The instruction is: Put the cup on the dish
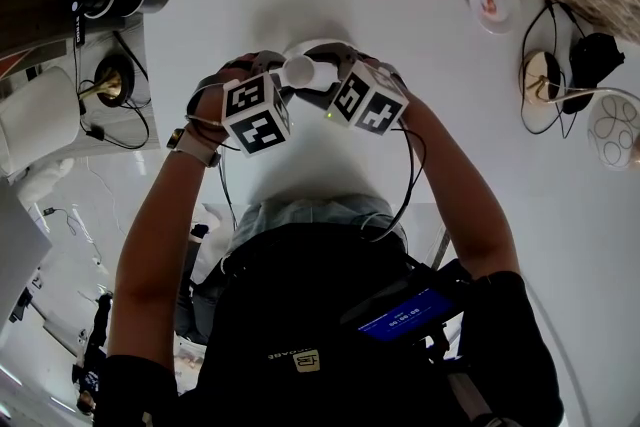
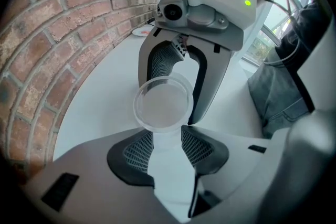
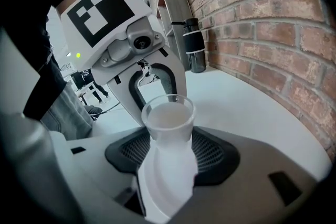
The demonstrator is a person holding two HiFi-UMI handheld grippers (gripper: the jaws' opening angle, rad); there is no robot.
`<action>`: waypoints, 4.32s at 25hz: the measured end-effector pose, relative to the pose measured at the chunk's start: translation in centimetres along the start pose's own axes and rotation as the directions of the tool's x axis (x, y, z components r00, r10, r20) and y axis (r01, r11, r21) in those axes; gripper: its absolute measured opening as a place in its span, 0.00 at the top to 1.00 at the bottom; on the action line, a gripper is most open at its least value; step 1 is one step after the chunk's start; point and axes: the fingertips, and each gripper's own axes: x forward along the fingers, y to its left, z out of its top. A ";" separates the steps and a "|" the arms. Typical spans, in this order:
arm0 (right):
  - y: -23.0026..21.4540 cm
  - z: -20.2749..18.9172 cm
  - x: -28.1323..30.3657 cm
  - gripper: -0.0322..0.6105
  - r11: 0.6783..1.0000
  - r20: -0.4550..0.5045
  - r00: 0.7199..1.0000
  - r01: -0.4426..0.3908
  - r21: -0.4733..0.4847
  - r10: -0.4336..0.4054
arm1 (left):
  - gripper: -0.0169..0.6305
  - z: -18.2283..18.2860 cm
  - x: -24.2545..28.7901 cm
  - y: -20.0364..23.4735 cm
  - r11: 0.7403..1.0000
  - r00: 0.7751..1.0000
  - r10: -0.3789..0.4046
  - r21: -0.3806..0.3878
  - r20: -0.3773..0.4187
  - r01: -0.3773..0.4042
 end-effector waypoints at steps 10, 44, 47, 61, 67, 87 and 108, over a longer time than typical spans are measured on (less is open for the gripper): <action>-0.2 -1.1 0.8 0.57 1.000 -0.032 0.999 0.002 -0.016 -0.003 | 0.72 -0.4 1.3 -0.1 1.000 1.000 0.010 -0.007 -0.002 -0.010; 0.7 -1.8 1.1 0.57 1.000 -0.054 0.998 0.029 0.009 -0.029 | 0.72 -1.0 2.0 -1.2 0.996 1.000 0.018 -0.089 0.014 -0.017; 0.6 -1.9 1.1 0.57 0.999 -0.046 0.998 0.035 0.022 -0.034 | 0.72 -1.0 2.0 -1.3 0.994 0.999 0.014 -0.113 0.029 -0.010; 0.2 -4.5 -1.1 0.57 0.988 -0.029 0.997 0.077 0.135 -0.074 | 0.73 -0.8 0.9 -0.8 0.966 0.983 0.058 -0.258 0.176 -0.011; 0.1 -3.8 -1.9 0.57 0.985 -0.001 0.994 0.107 0.134 -0.107 | 0.73 0.5 0.9 -1.1 0.983 0.980 0.069 -0.180 0.187 -0.035; -0.3 -2.7 -5.6 0.58 0.959 0.085 0.977 0.170 0.225 -0.193 | 0.93 -1.8 -4.2 1.4 0.788 0.886 0.351 -0.606 0.302 -0.106; 1.5 6.0 -17.0 0.58 0.867 0.365 0.809 0.325 0.376 -0.462 | 0.96 -2.1 -16.1 -0.4 0.666 0.687 0.601 -0.731 0.408 -0.149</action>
